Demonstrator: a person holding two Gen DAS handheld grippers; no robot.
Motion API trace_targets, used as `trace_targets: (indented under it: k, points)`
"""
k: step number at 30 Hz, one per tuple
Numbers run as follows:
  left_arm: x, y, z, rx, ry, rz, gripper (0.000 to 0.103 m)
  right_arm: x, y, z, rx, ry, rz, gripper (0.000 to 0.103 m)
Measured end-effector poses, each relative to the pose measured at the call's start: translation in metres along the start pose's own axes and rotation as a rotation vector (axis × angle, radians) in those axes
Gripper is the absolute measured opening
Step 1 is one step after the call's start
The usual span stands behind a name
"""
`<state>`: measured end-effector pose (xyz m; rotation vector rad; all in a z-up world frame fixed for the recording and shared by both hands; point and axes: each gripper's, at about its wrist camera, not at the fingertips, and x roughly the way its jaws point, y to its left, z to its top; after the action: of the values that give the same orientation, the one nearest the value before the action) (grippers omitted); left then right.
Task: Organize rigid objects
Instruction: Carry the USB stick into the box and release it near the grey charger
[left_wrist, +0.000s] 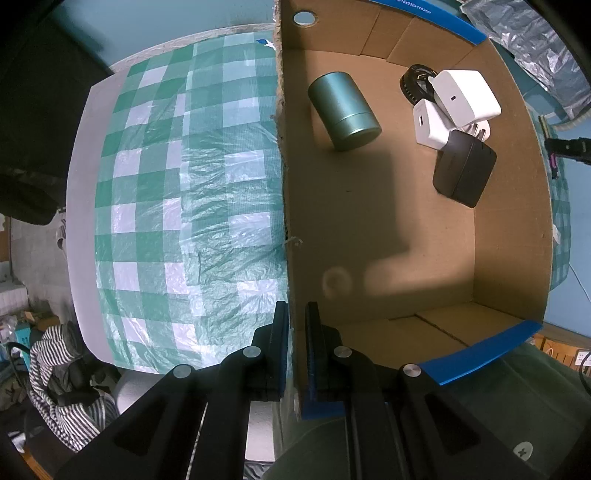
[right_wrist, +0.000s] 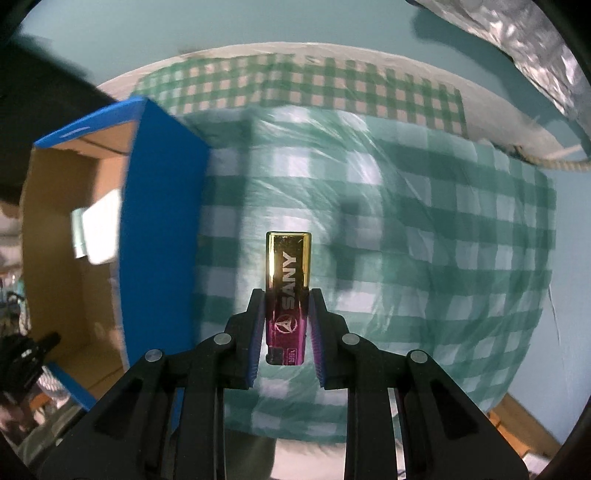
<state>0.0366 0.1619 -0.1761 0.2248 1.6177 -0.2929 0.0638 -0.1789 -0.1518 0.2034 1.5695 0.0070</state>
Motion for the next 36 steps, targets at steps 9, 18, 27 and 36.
trace_targets:
  k: [9, 18, 27, 36]
  points:
    - [0.000, 0.001, -0.001, 0.000, -0.002, 0.000, 0.009, -0.029, 0.046, 0.001, -0.114, -0.044, 0.045, 0.022]
    - [-0.001, 0.005, -0.001, -0.007, -0.004, 0.000, 0.009, -0.037, 0.090, -0.004, -0.215, -0.054, 0.095, 0.022]
    - [0.000, 0.005, -0.003, -0.005, -0.003, 0.001, 0.009, -0.015, 0.116, -0.010, -0.292, 0.000, 0.090, 0.022]
    - [0.000, 0.005, -0.003, -0.001, 0.000, -0.001, 0.009, 0.000, 0.126, -0.010, -0.304, 0.026, 0.081, 0.022]
